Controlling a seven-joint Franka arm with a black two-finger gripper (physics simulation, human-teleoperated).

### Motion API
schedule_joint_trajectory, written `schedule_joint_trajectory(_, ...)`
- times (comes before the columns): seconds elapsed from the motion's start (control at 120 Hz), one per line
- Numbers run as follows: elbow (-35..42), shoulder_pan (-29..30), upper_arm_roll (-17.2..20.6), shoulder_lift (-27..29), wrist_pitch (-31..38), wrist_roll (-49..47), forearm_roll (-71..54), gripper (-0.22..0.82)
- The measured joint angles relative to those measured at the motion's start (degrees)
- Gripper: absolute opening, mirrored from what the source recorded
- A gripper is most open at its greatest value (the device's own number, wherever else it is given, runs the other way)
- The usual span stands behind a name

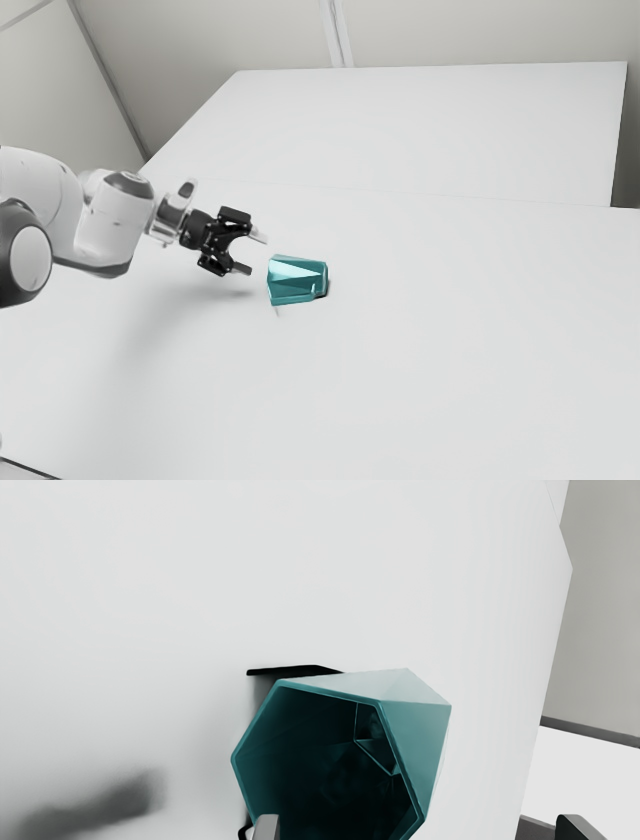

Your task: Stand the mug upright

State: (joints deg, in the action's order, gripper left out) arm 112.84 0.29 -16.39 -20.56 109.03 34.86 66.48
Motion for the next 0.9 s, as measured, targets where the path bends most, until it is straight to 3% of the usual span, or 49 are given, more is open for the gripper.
schedule_joint_trajectory(0.175, 4.1, -0.1, 1.9, 0.2, 1.4, 3.2, 5.7, 0.6)
schedule_joint_trajectory(0.592, 4.2, -0.4, 5.0, -0.1, 3.2, 7.7, 11.1, 0.59)
schedule_joint_trajectory(0.658, 4.2, -0.5, 5.3, -0.1, 3.7, 8.1, 11.4, 0.49)
schedule_joint_trajectory(0.8, 4.2, -0.5, 5.5, -0.2, 4.2, 8.8, 11.8, 0.15)
schedule_joint_trajectory(0.9, 4.2, -0.5, 5.5, -0.2, 4.4, 9.2, 11.9, 0.0)
